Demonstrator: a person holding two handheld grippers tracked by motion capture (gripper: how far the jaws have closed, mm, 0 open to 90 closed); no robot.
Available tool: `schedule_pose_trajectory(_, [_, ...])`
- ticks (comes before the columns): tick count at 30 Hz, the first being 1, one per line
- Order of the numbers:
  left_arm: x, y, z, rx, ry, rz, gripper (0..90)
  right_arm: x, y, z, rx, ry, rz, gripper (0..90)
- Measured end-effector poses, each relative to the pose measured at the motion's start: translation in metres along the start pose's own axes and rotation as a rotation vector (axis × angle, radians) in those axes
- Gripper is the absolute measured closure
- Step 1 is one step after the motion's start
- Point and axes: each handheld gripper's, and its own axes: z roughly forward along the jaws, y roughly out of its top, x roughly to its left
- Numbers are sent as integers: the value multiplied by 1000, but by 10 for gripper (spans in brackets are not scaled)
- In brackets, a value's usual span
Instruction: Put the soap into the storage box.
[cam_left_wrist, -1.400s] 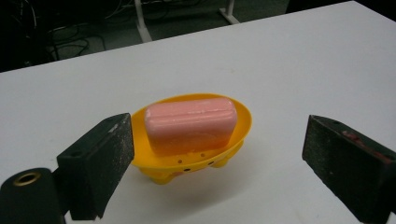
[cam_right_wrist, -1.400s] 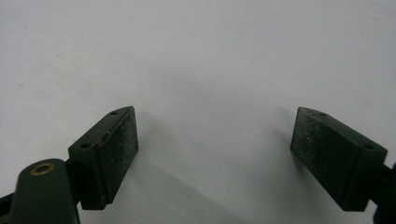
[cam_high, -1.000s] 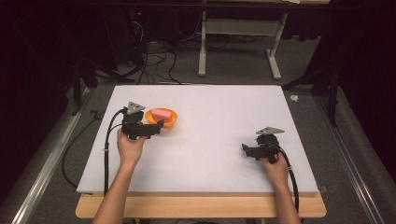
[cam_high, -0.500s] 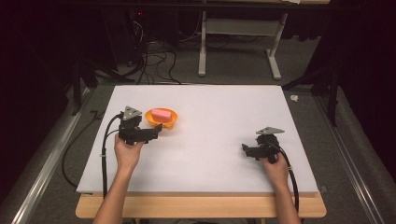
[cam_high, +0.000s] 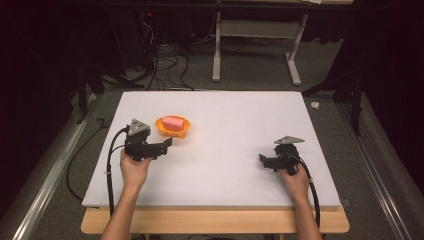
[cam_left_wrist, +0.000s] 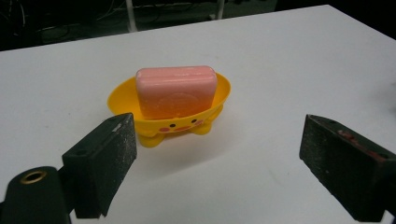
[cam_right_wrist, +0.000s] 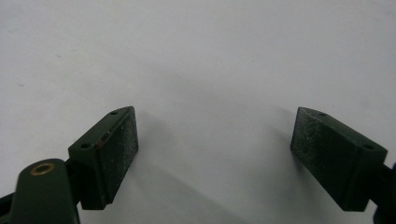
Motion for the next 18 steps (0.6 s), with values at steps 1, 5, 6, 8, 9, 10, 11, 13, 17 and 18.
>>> schedule_pose_trajectory(1, [0,0,0,0,0,0,119,0,0,0,0,0,0,155])
schedule_pose_trajectory(5, [0,-3,-2,9,3,7,122,0,0,0,0,0,0,155])
schedule_pose_trajectory(6, [0,-4,-2,12,3,9,122,0,0,0,0,0,0,155])
schedule_pose_trajectory(8, [0,-6,-4,15,3,2,123,0,0,0,0,0,0,155])
schedule_pose_trajectory(9, [0,-6,-4,15,3,2,124,0,0,0,0,0,0,155])
schedule_pose_trajectory(10, [1,-7,-4,12,1,0,124,0,0,0,0,0,0,155])
schedule_pose_trajectory(11, [1,-7,-5,12,-1,0,124,0,0,0,0,0,0,155])
schedule_pose_trajectory(13, [1,-9,-6,16,2,3,124,0,0,0,0,0,0,155])
schedule_pose_trajectory(17, [1,-13,-8,11,-7,-8,127,0,0,0,0,0,0,155])
schedule_pose_trajectory(18, [1,-13,-8,11,-7,-8,128,0,0,0,0,0,0,155])
